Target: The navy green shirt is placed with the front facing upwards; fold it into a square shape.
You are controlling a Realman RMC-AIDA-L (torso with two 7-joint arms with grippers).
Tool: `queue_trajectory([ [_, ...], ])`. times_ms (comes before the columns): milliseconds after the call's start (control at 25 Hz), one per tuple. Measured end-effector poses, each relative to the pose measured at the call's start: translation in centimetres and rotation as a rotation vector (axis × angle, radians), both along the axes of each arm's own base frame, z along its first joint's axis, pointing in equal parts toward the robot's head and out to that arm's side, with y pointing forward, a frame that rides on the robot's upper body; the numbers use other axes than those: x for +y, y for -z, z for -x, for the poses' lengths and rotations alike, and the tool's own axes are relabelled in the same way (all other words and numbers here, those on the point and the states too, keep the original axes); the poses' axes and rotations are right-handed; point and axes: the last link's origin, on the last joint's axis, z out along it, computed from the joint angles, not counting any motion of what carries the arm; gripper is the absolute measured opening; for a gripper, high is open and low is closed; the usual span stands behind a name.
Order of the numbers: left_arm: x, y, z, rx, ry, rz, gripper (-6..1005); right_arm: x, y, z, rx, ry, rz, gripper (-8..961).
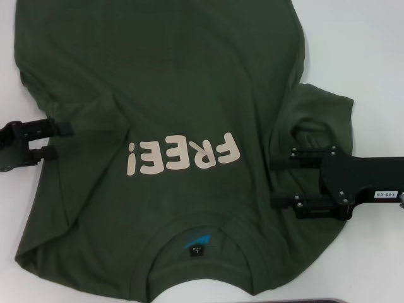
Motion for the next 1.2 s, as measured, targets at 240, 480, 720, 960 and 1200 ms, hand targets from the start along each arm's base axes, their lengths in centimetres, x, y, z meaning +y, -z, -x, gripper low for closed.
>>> queue_trajectory([
  [240, 0.1, 0.2, 0.3, 0.022, -0.006, 0.0, 829, 0.1, 0.0, 0.1, 0.0, -0.001, -0.001, 732],
  [480, 0.1, 0.2, 0.5, 0.044, -0.014, 0.007, 828, 0.1, 0.0, 0.1, 0.001, -0.002, -0.002, 731],
  [720, 0.1, 0.4, 0.4, 0.045, -0.008, 0.015, 828, 0.2, 0.0, 0.0, -0.005, 0.001, -0.007, 733],
  [960, 0.0, 0.8, -0.1, 0.025, 0.008, 0.033, 827, 0.3, 0.0, 0.0, -0.007, 0.002, -0.009, 733],
  [1200, 0.0, 1.3, -0.7, 0.009, 0.028, 0.052, 826, 0.4, 0.0, 0.0, -0.011, 0.003, -0.013, 733],
])
